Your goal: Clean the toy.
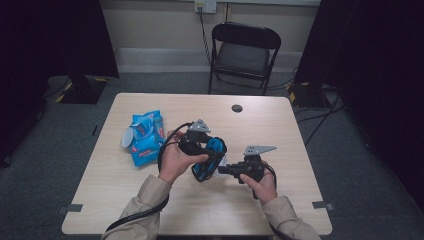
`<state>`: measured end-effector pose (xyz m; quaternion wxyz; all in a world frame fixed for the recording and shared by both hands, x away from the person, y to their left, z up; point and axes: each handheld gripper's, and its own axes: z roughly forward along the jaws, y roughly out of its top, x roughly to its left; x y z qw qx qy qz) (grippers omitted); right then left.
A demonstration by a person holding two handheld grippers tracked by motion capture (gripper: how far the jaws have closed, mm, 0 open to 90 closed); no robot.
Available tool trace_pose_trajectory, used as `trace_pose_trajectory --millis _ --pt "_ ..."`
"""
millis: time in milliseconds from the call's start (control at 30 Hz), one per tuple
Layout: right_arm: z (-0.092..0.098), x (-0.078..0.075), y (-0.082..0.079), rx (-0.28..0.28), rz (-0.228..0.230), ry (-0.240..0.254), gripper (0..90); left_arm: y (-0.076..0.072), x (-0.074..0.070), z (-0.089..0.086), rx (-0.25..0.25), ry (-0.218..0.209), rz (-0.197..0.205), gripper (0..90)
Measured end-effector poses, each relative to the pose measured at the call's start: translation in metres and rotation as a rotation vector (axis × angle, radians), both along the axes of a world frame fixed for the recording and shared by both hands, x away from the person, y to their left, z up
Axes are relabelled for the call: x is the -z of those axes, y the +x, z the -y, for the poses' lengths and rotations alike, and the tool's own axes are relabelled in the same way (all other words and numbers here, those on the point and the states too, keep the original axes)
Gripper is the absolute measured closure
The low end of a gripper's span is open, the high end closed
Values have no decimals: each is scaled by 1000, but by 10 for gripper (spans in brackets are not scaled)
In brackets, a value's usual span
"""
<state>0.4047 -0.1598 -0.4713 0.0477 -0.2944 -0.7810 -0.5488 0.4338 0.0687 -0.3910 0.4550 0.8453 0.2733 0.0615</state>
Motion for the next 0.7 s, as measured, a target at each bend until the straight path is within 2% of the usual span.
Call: trace_pose_trajectory --millis 167,300,500,700 --pt "0 2 -1 -12 7 -30 871 -1 -2 -2 1 -2 3 262" --pt "8 -2 1 9 21 -41 871 -3 0 -5 1 5 -1 262" --pt "25 -18 8 70 67 -35 871 -7 8 -6 21 31 -11 262" --pt "34 -35 14 111 106 -18 871 -11 12 -4 42 39 -17 261"
